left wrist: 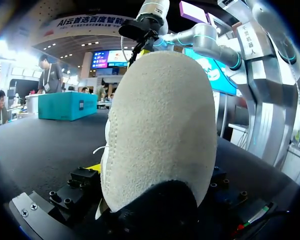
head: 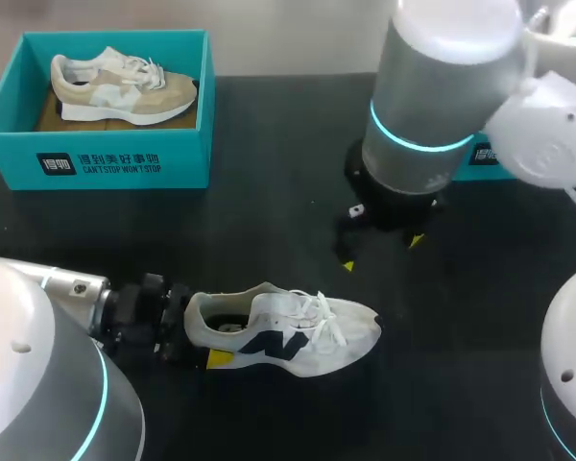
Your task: Take the shoe out of the shoebox, open the shoe tongue, remove and reinsert the insole, then place the shoe into the shoebox
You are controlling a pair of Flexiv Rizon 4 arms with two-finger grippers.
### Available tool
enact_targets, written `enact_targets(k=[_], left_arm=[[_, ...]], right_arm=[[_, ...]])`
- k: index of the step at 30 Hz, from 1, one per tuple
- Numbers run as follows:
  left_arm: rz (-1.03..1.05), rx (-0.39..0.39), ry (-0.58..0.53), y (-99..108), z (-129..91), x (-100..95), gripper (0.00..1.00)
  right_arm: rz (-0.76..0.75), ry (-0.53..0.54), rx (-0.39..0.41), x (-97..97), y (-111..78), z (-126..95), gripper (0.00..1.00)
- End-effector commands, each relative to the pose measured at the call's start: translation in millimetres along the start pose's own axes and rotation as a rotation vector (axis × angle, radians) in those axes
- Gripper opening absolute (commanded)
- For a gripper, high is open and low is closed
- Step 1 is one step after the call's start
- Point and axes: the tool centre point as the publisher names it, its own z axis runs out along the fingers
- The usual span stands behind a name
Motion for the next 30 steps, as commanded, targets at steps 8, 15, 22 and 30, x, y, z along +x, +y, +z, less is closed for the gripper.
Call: enact_targets(k=[8,15,22,30], left_arm=[[0.001,-0.001,-0.002,1.9,1.8,-1.5,0.00],[0.001,-0.001,-0.002,1.9,1.8,-1.5,0.00],[0.001,-0.001,-0.002,1.9,1.8,-1.5,0.00],[0.001,-0.001,-0.002,1.9,1.8,-1.5,0.00]], right_arm=[[0.108,-0.212,0.056,82.2,36.3,7.5,1.00],[0.205,-0.327,0.091,114.8,48.8,19.7,1.00],[0.279,-0.354,0.115,128.9,48.6,29.0,1.00],[0.318,-0.398,0.112,147.6,43.2,31.9,1.00]])
